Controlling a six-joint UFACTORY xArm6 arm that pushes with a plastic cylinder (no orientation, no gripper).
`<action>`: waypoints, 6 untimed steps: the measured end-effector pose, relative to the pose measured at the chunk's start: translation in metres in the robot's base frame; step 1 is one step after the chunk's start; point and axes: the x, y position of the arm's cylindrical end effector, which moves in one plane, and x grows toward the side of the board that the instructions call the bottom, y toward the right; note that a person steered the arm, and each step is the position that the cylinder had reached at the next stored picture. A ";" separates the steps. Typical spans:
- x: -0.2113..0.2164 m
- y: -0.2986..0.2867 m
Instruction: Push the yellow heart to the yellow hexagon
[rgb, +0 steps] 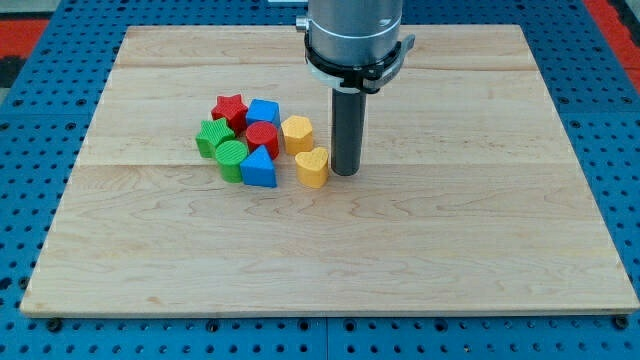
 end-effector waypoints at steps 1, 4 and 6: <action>0.018 0.017; 0.039 -0.040; 0.037 -0.028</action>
